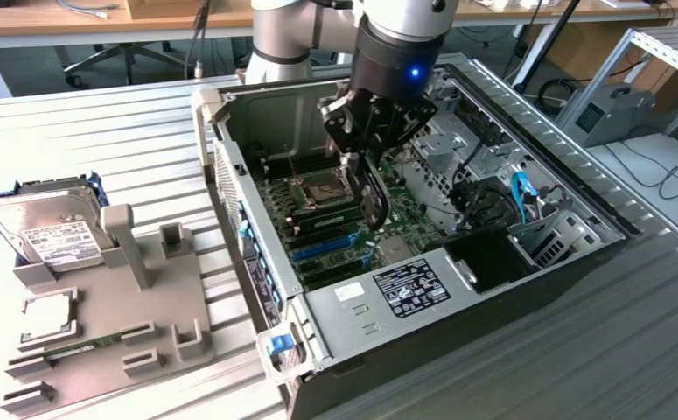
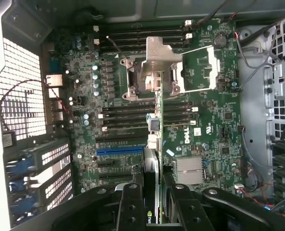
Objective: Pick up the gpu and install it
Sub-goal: 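Pick up the gpu and move the gpu toward the slot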
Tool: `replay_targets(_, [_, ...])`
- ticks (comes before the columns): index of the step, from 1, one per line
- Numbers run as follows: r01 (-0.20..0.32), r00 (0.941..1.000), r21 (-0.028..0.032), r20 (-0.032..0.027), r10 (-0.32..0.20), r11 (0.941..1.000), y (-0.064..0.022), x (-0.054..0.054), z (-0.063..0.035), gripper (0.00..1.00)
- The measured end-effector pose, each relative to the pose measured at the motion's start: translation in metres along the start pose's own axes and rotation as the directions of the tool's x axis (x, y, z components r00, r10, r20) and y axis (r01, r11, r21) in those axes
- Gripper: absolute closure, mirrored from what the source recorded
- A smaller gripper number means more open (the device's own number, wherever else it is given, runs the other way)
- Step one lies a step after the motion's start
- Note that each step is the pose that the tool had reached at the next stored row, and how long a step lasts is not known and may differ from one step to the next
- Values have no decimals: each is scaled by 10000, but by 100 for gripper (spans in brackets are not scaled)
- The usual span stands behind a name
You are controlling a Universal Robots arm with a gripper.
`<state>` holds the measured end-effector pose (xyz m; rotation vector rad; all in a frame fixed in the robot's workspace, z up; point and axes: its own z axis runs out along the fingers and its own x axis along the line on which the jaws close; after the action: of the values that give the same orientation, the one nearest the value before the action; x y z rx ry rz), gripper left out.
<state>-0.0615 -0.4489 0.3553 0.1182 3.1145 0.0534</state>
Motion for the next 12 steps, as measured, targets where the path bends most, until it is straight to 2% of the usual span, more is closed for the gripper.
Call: replay_targets(12, [0,10000,1,-1,0,10000,69,-164,27,74])
